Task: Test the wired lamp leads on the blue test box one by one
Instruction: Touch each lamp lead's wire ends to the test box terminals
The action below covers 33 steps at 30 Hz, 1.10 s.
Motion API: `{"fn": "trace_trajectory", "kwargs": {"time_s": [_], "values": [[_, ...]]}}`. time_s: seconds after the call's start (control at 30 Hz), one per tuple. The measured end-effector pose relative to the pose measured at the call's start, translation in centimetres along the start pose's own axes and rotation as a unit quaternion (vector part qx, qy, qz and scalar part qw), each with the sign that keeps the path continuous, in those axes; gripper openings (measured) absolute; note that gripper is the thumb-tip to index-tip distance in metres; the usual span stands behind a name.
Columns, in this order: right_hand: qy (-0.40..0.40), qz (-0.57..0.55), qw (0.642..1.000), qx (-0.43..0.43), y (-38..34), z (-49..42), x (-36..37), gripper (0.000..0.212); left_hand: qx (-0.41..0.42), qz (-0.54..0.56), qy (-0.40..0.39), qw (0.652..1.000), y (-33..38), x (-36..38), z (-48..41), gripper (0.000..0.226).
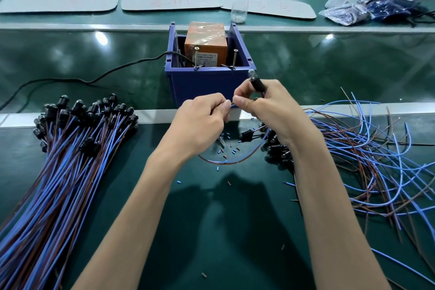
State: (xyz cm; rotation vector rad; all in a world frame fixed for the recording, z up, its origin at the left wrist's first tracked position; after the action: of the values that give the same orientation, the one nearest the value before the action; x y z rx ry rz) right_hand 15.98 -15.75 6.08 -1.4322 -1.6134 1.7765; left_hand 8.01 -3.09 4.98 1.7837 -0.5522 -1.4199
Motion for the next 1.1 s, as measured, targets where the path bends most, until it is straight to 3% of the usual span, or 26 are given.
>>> {"fn": "trace_trajectory", "kwargs": {"time_s": [0.23,0.33,0.43,0.6,0.83,0.93,1.03,1.1], "values": [[-0.001,0.027,0.999,0.044,0.6,0.0,0.3,0.026,-0.022,-0.093,0.021,0.995,0.4,0.1,0.5,0.037],[0.064,0.025,0.995,0.07,1.6,-0.2,-0.7,0.025,-0.018,-0.084,0.043,0.995,0.6,-0.9,0.7,0.037],[0.067,-0.002,0.995,0.07,2.0,-0.3,-1.4,0.023,-0.007,-0.016,0.071,0.997,0.7,-2.2,0.6,0.039],[-0.03,0.011,0.998,0.046,0.9,-0.1,0.6,0.015,-0.036,0.118,0.077,0.989,0.2,-1.6,0.1,0.039],[-0.013,-0.153,0.987,0.041,-0.4,0.3,0.0,0.051,-0.044,0.295,0.051,0.953,-0.5,-1.5,-0.4,0.031],[-0.048,-0.124,0.99,0.038,-0.4,0.4,0.1,0.063,-0.058,0.352,0.052,0.933,-0.6,-1.3,-0.5,0.031],[-0.054,-0.072,0.996,0.03,-0.5,0.5,0.8,0.047,-0.077,0.417,0.072,0.903,-0.3,-0.9,-0.4,0.026],[-0.058,-0.093,0.994,0.001,-0.9,0.7,1.4,0.033,-0.082,0.495,0.066,0.863,0.0,-0.7,-0.3,0.021]]}}
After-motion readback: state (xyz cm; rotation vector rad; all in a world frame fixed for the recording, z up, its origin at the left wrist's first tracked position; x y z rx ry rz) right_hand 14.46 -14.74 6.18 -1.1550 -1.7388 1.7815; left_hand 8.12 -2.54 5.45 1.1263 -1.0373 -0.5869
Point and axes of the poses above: each hand's wrist, its own z-axis away from the middle knuckle, its own x-axis out of the palm, y = z × x, the point moved 2 cm from there along -z, towards the middle knuckle, and after that the axes turned 4 degrees about -x, right-handed, at the moved point
